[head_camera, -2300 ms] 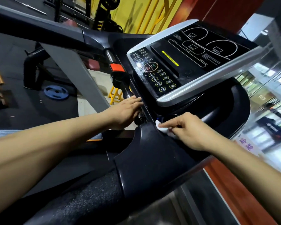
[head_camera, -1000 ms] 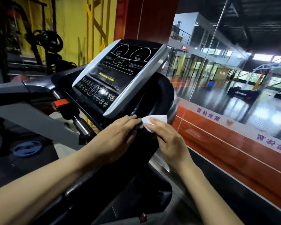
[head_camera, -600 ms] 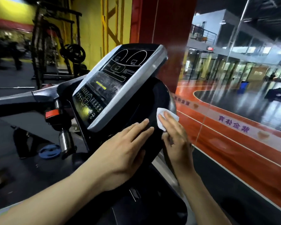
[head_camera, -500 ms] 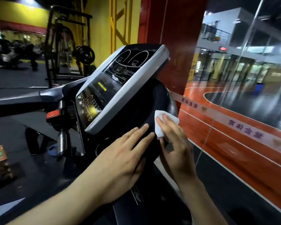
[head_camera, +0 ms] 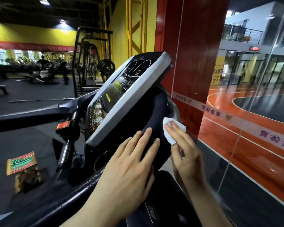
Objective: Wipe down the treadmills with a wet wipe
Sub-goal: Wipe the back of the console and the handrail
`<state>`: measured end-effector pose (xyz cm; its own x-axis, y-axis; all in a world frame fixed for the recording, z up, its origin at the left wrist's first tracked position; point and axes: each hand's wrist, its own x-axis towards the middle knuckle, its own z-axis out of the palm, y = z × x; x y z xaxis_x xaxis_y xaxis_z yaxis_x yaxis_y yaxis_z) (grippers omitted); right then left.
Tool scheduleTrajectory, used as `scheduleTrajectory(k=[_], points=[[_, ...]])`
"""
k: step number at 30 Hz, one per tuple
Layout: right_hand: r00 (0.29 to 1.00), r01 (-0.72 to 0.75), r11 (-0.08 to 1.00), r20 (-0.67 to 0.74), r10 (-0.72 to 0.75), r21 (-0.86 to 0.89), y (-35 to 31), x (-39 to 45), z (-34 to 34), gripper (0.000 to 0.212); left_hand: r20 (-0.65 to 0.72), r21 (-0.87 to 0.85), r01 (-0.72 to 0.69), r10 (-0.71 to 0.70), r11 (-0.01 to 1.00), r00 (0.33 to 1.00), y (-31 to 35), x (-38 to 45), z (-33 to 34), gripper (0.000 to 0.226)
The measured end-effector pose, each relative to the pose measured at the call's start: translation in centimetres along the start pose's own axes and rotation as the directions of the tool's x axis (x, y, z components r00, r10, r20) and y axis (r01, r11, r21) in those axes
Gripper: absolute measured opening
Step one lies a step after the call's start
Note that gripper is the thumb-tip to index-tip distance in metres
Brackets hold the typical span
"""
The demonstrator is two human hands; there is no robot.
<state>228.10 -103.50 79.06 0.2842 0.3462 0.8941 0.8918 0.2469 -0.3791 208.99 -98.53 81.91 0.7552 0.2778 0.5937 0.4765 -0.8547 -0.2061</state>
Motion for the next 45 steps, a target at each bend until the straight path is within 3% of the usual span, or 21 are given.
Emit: scheduleTrajectory(k=[6, 11, 19, 22, 24, 28, 30, 32, 34, 37, 39, 40, 43, 45], points=[[0.998, -0.024, 0.98, 0.067, 0.011, 0.197, 3.1, 4.0, -0.4, 0.059, -0.019, 0.079, 0.014, -0.013, 0.997, 1.0, 1.4, 3.7, 0.6, 0.059], [0.938, 0.1, 0.936, 0.282, -0.203, 0.338, 6.5, 9.3, -0.6, 0.06, -0.113, 0.139, 0.118, -0.102, 0.983, 0.988, 3.1, 7.8, 1.5, 0.047], [0.915, -0.044, 0.829, 0.356, -0.191, 0.558, 14.5, 15.0, 1.4, 0.049, -0.141, 0.331, 0.303, -0.27, 0.894, 0.952, 6.5, 16.7, 4.3, 0.037], [0.931, -0.059, 0.755, 0.309, -0.195, 0.654, 16.8, 16.7, 1.5, 0.05, -0.091, 0.416, 0.315, -0.305, 0.853, 0.948, 7.0, 20.1, 5.3, 0.039], [0.965, -0.08, 0.728, 0.235, -0.113, 0.681, 18.4, 18.5, 1.8, 0.044, -0.058, 0.471, 0.328, -0.342, 0.819, 0.938, 7.0, 22.0, 5.9, 0.042], [0.992, -0.122, 0.781, 0.101, 0.076, 0.612, 20.8, 23.2, 3.1, 0.037, 0.012, 0.568, 0.326, -0.403, 0.756, 0.915, 6.7, 24.9, 6.9, 0.042], [0.985, -0.117, 0.8, 0.17, 0.019, 0.588, 21.1, 25.0, 4.6, 0.036, 0.036, 0.593, 0.332, -0.436, 0.733, 0.899, 6.1, 26.1, 7.2, 0.037], [0.903, -0.109, 0.829, 0.404, -0.148, 0.548, 20.7, 25.2, 6.3, 0.026, 0.035, 0.606, 0.351, -0.465, 0.714, 0.885, 5.5, 26.8, 7.4, 0.034], [0.81, -0.021, 0.868, 0.517, -0.277, 0.497, 20.5, 24.4, 7.5, 0.018, 0.033, 0.608, 0.364, -0.48, 0.706, 0.877, 5.1, 27.2, 7.6, 0.034], [0.782, -0.107, 0.877, 0.585, -0.216, 0.467, 21.1, 25.4, 8.0, 0.032, 0.066, 0.603, 0.349, -0.481, 0.718, 0.874, 4.7, 27.4, 8.0, 0.04], [0.744, -0.215, 0.868, 0.65, -0.151, 0.448, 22.0, 27.2, 9.5, 0.026, 0.082, 0.593, 0.343, -0.478, 0.729, 0.874, 4.4, 27.4, 8.0, 0.046], [0.721, -0.274, 0.844, 0.679, -0.137, 0.461, 22.7, 28.4, 11.0, 0.022, 0.086, 0.592, 0.344, -0.481, 0.729, 0.872, 4.3, 27.4, 8.0, 0.049], [0.639, -0.4, 0.806, 0.763, -0.096, 0.437, 25.3, 31.9, 16.9, 0.04, 0.093, 0.608, 0.343, -0.493, 0.716, 0.865, 4.3, 27.3, 8.1, 0.052], [0.646, -0.418, 0.799, 0.76, -0.073, 0.432, 27.4, 33.7, 21.4, 0.039, 0.095, 0.607, 0.345, -0.496, 0.716, 0.863, 4.3, 27.3, 8.2, 0.051]])
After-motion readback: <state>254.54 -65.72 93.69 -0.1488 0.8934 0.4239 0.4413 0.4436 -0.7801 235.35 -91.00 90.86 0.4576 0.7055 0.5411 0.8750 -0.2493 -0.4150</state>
